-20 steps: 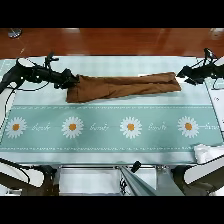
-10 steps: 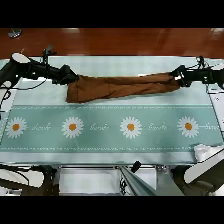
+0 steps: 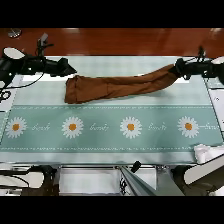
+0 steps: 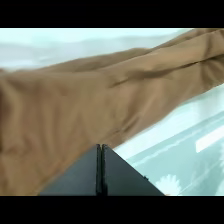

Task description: Fold the shirts.

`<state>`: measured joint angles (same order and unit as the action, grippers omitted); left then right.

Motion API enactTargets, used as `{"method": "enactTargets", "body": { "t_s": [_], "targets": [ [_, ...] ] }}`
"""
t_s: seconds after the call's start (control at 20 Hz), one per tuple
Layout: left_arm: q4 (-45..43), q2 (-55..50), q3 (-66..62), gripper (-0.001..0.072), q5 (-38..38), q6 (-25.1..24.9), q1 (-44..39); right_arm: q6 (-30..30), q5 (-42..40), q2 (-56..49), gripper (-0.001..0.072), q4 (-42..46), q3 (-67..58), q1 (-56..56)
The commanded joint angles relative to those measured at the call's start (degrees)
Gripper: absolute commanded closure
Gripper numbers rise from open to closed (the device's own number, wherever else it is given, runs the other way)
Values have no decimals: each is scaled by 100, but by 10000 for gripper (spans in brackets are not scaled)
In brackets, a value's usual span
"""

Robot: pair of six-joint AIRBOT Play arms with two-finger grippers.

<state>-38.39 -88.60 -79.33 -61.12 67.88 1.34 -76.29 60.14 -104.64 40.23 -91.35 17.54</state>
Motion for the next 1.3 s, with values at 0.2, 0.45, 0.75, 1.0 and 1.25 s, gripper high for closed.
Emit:
{"method": "enactTargets", "body": {
  "t_s": [0.2, 0.45, 0.75, 1.0, 1.25],
  "targets": [
    [391, 468, -4, 681, 1843, 136, -1707, -149, 907, 2321, 686, 750, -7, -341],
    [326, 378, -2, 682, 2855, 133, -3156, -824, 1624, 3602, 685, 1652, -7, -608],
    [337, -133, -4, 681, 3261, 291, -4127, -1331, 2529, 4470, 685, 2009, -7, -627],
    [424, -509, -4, 682, 3265, 339, -4671, -1523, 2999, 4787, 685, 2120, -7, -629],
    [1095, -885, -4, 682, 3265, 334, -5062, -1635, 3029, 5031, 685, 2144, -7, -629]
  ]
}}
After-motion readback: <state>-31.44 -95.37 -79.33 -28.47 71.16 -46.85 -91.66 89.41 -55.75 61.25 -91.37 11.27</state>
